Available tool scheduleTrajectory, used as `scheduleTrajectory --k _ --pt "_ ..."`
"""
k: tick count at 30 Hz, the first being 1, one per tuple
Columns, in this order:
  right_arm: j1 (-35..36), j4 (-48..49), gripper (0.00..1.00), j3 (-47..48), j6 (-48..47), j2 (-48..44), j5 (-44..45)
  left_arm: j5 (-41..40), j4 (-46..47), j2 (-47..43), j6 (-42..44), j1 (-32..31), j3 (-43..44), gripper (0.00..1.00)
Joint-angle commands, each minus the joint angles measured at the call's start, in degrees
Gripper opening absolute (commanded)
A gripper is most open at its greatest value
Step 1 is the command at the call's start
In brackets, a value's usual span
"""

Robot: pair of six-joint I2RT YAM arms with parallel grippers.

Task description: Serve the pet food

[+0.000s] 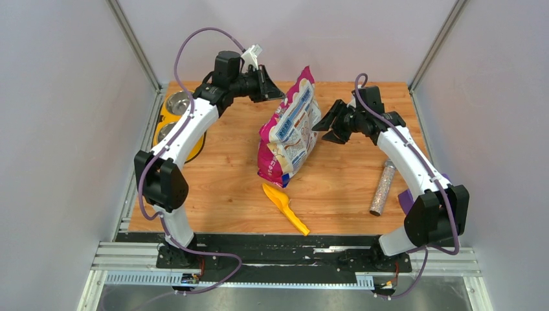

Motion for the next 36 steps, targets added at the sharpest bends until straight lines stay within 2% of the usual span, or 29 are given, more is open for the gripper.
scheduleTrajectory --k 1,6,9,15,21,26,33,36 --pt "0.2 2.1 0.5 -0.2 0.5 -1.8 -0.8 -0.5 2.0 -3.3 -0.8 0.2 -0.3 0.14" --pt "0.2 2.1 0.5 -0.3 0.4 -2.0 -0.8 0.4 2.2 -2.9 -0.9 0.2 -0.3 0.0" --pt "0.2 2.1 0.5 -0.2 0.4 -2.0 -0.9 1.2 1.1 -2.3 0.6 0.0 -0.3 0.0" --pt "0.2 2.1 0.5 0.2 0.6 -2.1 -1.6 0.9 -3.5 -1.7 6.6 -1.6 0.2 0.07" --pt "0.5 2.2 0.51 2.5 1.9 -1.9 -3.1 1.1 -7.5 -1.7 10.3 -2.5 1.3 0.08" --pt "3.1 2.2 0.53 8.7 5.2 0.7 -2.0 2.7 -7.4 -2.2 8.2 -2.5 1.2 0.0" --pt "9.2 -1.1 0.63 22.7 5.7 8.6 6.8 1.7 -6.0 -3.3 4.1 -2.6 1.5 0.0" --pt "11.1 -5.0 0.63 28.9 5.5 12.4 12.7 2.0 -5.1 -3.8 3.1 -2.6 1.5 0.0"
